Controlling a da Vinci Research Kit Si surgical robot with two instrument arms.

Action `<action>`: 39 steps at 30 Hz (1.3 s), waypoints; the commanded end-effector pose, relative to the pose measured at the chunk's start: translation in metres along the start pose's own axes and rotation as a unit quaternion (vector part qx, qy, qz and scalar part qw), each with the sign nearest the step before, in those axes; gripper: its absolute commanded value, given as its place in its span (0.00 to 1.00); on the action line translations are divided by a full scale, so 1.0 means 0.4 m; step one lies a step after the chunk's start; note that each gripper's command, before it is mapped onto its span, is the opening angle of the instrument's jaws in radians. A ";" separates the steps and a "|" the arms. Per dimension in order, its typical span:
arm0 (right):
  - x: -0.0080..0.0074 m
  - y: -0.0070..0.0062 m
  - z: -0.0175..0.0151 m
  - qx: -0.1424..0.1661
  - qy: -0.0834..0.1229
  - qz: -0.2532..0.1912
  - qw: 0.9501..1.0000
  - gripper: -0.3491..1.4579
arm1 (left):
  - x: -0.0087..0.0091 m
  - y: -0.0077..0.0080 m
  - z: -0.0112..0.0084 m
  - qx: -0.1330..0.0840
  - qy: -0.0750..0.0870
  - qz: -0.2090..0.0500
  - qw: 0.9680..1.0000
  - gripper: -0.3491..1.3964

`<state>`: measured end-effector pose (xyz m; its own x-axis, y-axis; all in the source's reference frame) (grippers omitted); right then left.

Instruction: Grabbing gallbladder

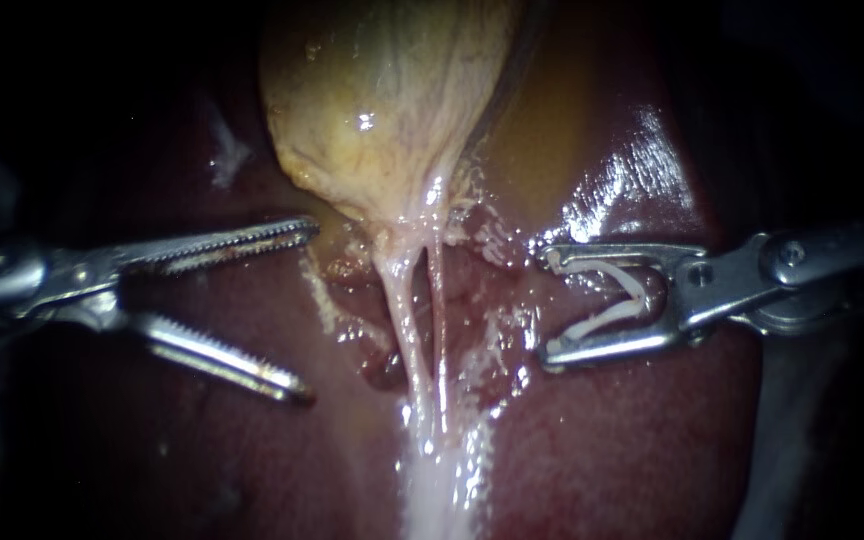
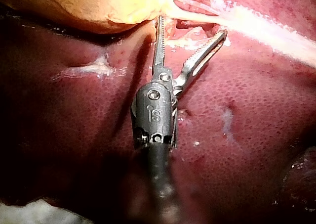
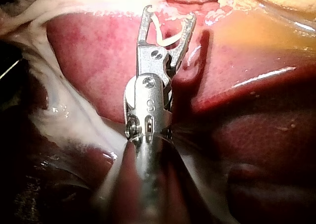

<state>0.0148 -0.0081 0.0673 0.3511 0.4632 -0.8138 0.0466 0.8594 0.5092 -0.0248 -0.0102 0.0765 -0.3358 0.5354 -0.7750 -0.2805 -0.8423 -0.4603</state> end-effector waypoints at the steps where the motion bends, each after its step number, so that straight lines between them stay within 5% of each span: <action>1: 0.0000 0.0000 0.0000 0.000 0.000 0.000 1.000 0.47 | -0.0001 -0.0001 -0.0002 0.000 0.000 0.000 1.000 0.72; 10: 0.0000 -0.0001 -0.0001 0.000 0.000 0.000 1.000 0.47 | -0.0001 -0.0031 0.0006 0.002 0.000 -0.003 1.000 0.64; 22: 0.0000 0.0000 0.0000 0.000 0.000 0.000 1.000 0.47 | -0.0004 -0.0074 0.0054 0.016 -0.001 -0.071 0.997 0.44; 39: 0.0002 -0.0003 -0.0001 0.000 0.000 0.000 1.000 0.47 | -0.0028 -0.0128 0.0081 0.058 -0.003 -0.096 0.994 0.40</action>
<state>0.0148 -0.0082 0.0672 0.3508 0.4633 -0.8138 0.0473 0.8591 0.5095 -0.0259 -0.0062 0.0812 -0.2711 0.6863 -0.6749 -0.4453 -0.7111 -0.5442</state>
